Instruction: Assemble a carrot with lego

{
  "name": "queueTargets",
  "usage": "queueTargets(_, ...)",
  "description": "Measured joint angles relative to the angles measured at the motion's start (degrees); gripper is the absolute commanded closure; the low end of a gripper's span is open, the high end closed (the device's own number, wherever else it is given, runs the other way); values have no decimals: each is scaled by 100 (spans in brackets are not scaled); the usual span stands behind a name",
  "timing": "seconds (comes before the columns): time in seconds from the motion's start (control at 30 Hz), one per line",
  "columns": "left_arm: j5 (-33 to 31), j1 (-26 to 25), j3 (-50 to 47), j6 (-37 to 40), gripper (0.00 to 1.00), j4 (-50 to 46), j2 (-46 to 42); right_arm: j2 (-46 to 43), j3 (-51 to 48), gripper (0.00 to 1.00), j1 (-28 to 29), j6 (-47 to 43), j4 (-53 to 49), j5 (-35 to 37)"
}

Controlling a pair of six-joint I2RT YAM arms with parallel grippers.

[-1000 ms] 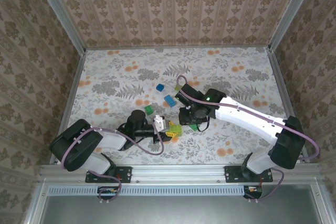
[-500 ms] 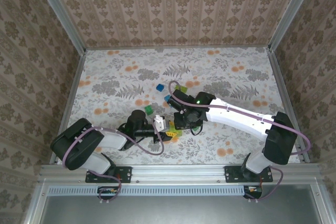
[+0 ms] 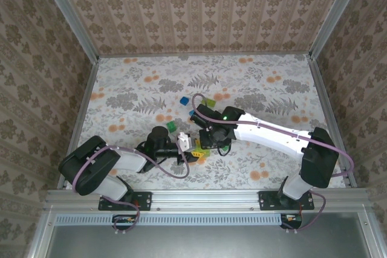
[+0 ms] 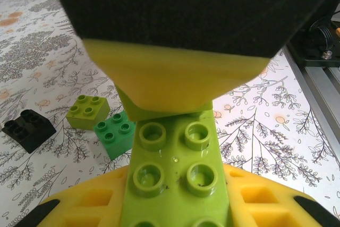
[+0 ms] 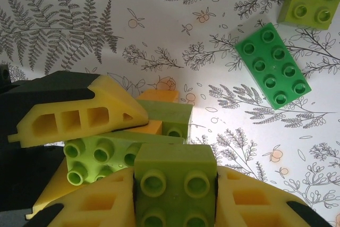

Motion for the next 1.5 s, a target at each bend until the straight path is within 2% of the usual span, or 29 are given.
queueTargets(0.5, 0, 0, 15, 2, 70, -4, 13, 131, 120, 75, 157, 175, -79, 402)
queueTargets(1.5, -4, -4, 44, 0, 73, 26, 70, 4, -107, 75, 216, 413, 0, 417)
